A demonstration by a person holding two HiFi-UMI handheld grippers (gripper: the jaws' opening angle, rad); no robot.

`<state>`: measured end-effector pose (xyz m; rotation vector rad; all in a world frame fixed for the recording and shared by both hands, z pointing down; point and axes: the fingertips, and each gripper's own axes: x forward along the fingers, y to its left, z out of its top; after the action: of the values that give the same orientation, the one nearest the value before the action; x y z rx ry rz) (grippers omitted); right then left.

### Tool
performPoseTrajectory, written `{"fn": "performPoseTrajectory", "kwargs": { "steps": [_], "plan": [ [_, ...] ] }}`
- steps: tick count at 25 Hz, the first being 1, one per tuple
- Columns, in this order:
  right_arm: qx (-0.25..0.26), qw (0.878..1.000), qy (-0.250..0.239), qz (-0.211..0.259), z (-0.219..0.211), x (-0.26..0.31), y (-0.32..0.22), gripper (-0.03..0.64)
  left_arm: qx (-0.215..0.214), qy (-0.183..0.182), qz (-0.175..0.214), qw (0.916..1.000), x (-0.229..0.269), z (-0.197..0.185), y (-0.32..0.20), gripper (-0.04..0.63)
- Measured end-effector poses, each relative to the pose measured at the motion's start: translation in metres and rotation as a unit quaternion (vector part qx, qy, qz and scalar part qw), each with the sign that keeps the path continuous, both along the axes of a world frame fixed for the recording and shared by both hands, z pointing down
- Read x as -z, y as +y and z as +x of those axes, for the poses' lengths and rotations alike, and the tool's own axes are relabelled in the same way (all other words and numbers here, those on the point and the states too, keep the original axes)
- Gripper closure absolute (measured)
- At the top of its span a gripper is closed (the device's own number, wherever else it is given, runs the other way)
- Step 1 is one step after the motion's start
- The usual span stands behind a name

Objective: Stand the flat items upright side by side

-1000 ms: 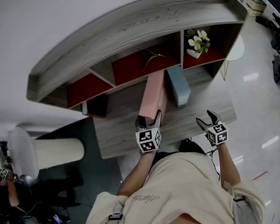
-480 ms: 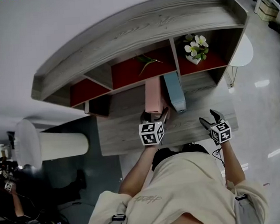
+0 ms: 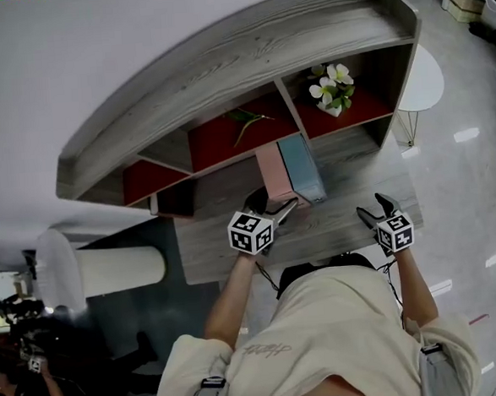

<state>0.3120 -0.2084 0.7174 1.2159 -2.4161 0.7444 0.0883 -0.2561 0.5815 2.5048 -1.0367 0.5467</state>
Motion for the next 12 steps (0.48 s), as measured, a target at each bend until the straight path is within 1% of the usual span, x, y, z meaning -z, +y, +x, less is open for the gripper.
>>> {"fn": "performPoseTrajectory", "kwargs": {
  "steps": [4,7,12],
  "plan": [
    [-0.009,1.000,0.001,-0.002,0.009,-0.001,-0.004,0.291,-0.004,-0.002,-0.001,1.0000,-0.001,0.003,-0.001,0.221],
    [-0.005,1.000,-0.004,0.000,0.004,0.003,-0.007,0.291,-0.004,0.001,-0.002,1.0000,0.000,0.003,-0.001,0.218],
    [0.021,1.000,-0.013,-0.002,-0.019,0.012,-0.007,0.291,0.016,0.028,-0.010,0.9994,0.005,-0.002,0.003,0.237]
  ]
}}
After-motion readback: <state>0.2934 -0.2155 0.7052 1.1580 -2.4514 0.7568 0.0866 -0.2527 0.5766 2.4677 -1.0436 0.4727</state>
